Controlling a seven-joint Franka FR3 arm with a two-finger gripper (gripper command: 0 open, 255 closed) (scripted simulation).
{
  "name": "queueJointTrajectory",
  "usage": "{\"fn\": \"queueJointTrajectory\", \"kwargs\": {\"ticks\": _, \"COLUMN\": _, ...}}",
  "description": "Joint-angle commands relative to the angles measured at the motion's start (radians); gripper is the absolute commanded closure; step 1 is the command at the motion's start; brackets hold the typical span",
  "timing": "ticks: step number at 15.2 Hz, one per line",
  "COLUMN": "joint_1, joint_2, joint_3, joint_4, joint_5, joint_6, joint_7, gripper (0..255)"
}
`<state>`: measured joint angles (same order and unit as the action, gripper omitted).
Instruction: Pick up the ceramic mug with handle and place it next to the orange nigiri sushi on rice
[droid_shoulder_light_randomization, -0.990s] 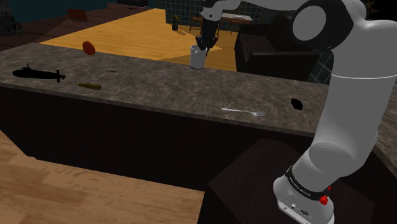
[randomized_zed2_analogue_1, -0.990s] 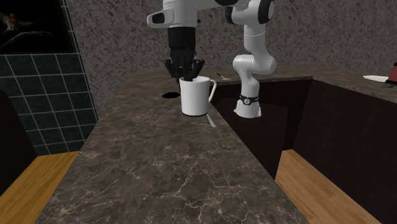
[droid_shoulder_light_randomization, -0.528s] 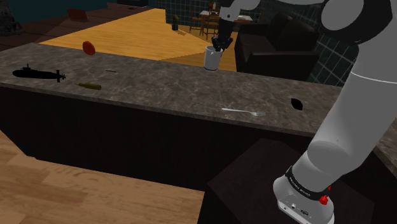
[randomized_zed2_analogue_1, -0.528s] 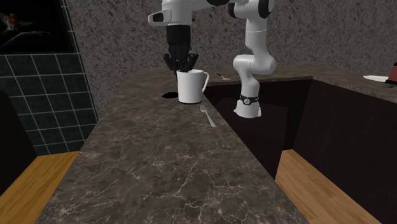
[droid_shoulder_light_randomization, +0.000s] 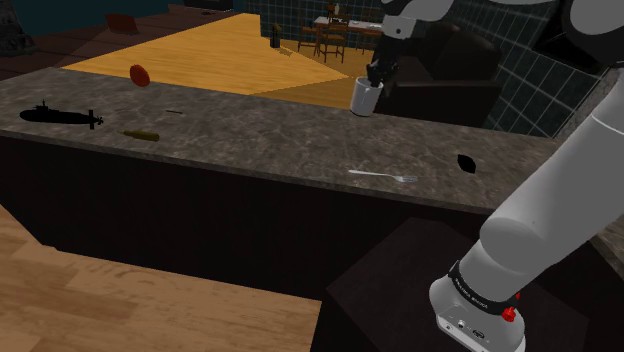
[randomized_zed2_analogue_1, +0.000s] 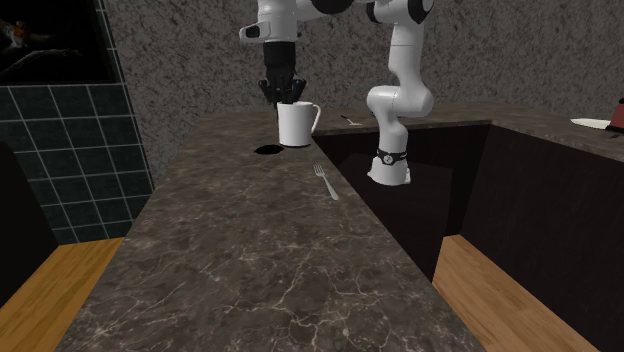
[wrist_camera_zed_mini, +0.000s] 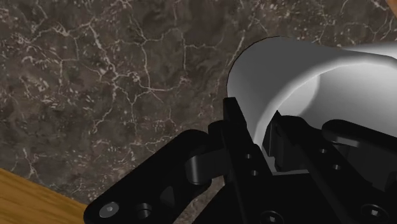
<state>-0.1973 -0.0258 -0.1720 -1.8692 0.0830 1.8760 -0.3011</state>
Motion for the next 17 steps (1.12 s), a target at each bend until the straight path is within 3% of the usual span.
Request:
{"fn": "queueJointTrajectory", "kwargs": {"ticks": 1, "joint_1": -0.02, "joint_2": -0.031, "joint_3": -0.021, "joint_4": -0.036, "joint_5": -0.005, "joint_6": 0.002, "joint_7": -0.04, "gripper": 255}}
{"fn": "queueJointTrajectory", "kwargs": {"ticks": 9, "joint_1": -0.098, "joint_2": -0.165, "joint_3": -0.11, "joint_4": -0.173, "joint_5": -0.045, "joint_6": -0.002, "joint_7": -0.191, "gripper": 255}}
{"fn": "queueJointTrajectory", "kwargs": {"ticks": 17, "joint_1": -0.179, "joint_2": -0.245, "joint_3": -0.217, "joint_4": -0.235, "joint_5": -0.095, "joint_6": -0.023, "joint_7": -0.357, "gripper": 255}}
